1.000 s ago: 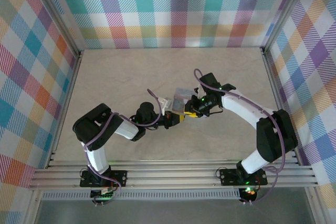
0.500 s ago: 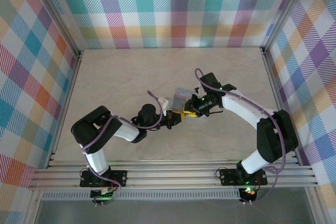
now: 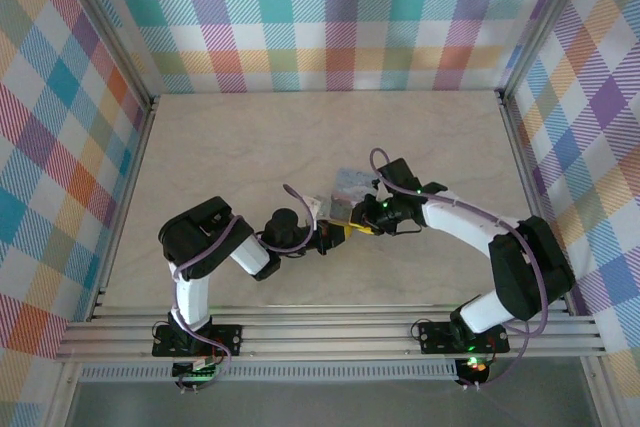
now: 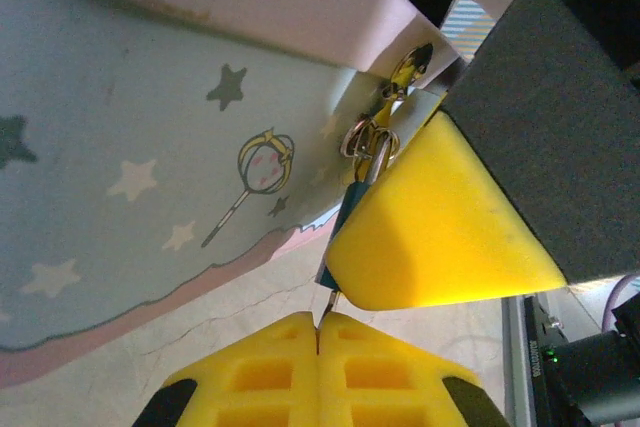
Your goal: Unlock a padlock with a key
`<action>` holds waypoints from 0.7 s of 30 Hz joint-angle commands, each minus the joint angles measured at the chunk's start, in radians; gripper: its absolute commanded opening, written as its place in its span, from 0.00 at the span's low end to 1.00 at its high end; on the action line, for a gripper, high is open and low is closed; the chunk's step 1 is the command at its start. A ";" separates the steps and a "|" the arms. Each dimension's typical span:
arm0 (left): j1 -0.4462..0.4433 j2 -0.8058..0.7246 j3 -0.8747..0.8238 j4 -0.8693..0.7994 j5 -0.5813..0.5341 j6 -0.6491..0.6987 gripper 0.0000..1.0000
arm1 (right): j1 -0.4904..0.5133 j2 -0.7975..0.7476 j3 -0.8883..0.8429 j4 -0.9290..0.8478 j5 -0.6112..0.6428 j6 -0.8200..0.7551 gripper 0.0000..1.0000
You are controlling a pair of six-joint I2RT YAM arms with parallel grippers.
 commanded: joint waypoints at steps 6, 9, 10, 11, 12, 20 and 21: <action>-0.016 0.072 -0.035 0.055 -0.091 0.017 0.00 | 0.050 -0.039 -0.131 0.081 0.075 0.113 0.20; -0.023 0.083 -0.030 0.055 -0.095 0.016 0.00 | 0.058 -0.071 -0.151 0.094 0.119 0.131 0.24; -0.025 0.085 -0.028 0.055 -0.095 0.019 0.00 | 0.059 -0.080 -0.155 0.093 0.133 0.136 0.24; -0.026 0.086 -0.027 0.055 -0.097 0.019 0.00 | 0.061 -0.095 -0.160 0.091 0.151 0.143 0.24; -0.026 0.090 -0.027 0.054 -0.099 0.019 0.00 | 0.061 -0.108 -0.166 0.092 0.167 0.149 0.25; -0.037 0.119 -0.019 0.055 -0.114 0.019 0.00 | 0.061 -0.137 -0.192 0.102 0.200 0.176 0.42; -0.039 0.124 -0.019 0.055 -0.117 0.019 0.00 | 0.061 -0.135 -0.194 0.107 0.199 0.181 0.44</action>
